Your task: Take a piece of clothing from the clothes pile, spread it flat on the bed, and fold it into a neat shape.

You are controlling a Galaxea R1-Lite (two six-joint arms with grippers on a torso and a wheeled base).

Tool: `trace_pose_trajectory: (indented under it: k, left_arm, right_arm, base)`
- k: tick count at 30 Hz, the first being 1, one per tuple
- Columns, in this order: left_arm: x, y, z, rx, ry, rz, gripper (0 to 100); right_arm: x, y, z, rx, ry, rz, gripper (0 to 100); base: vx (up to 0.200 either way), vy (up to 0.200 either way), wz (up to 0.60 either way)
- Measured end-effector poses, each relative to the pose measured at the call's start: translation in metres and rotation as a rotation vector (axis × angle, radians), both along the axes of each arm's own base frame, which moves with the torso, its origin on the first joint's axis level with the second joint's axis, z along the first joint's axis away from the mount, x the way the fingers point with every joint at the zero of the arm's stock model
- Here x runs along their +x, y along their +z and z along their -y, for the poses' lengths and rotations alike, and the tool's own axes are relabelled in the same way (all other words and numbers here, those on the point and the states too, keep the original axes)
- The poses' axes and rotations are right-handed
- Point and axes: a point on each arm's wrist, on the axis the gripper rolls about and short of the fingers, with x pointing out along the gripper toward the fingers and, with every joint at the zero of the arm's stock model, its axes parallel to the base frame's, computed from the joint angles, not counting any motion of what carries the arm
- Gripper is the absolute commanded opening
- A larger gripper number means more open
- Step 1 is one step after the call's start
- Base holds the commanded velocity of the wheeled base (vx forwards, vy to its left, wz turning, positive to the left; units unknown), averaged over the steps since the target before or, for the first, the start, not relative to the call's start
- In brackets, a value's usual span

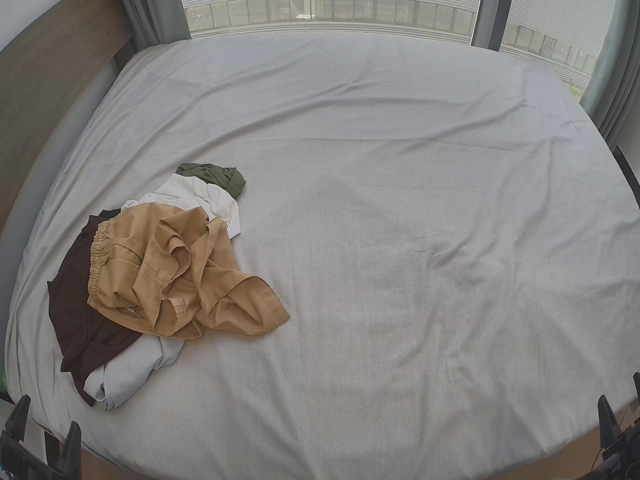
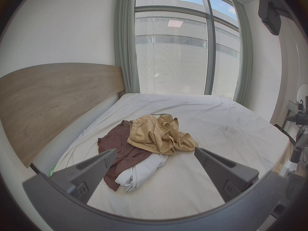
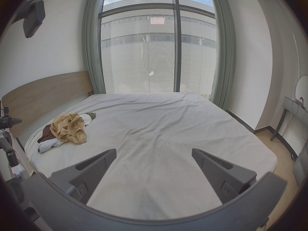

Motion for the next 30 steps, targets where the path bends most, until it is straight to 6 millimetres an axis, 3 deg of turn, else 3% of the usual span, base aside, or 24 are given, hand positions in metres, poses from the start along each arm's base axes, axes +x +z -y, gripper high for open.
trace_pose_trajectory:
  k: [21, 24, 30]
  left_arm:
    - [0.000, 0.000, 0.000, -0.004, -0.001, 0.000, 100]
    - [0.000, 0.000, 0.000, -0.004, -0.001, 0.000, 100]
    - [0.000, 0.000, 0.000, -0.005, -0.001, 0.000, 100]
  right_arm:
    - [0.000, 0.001, -0.001, -0.014, 0.031, 0.013, 100]
    - [-0.001, 0.009, -0.001, -0.015, 0.036, 0.080, 100]
    - [0.001, 0.044, -0.001, -0.015, 0.080, 0.212, 100]
  base:
    - [0.000, 0.000, 0.00]
    - [0.000, 0.000, 0.00]
    - [0.000, 0.000, 0.00]
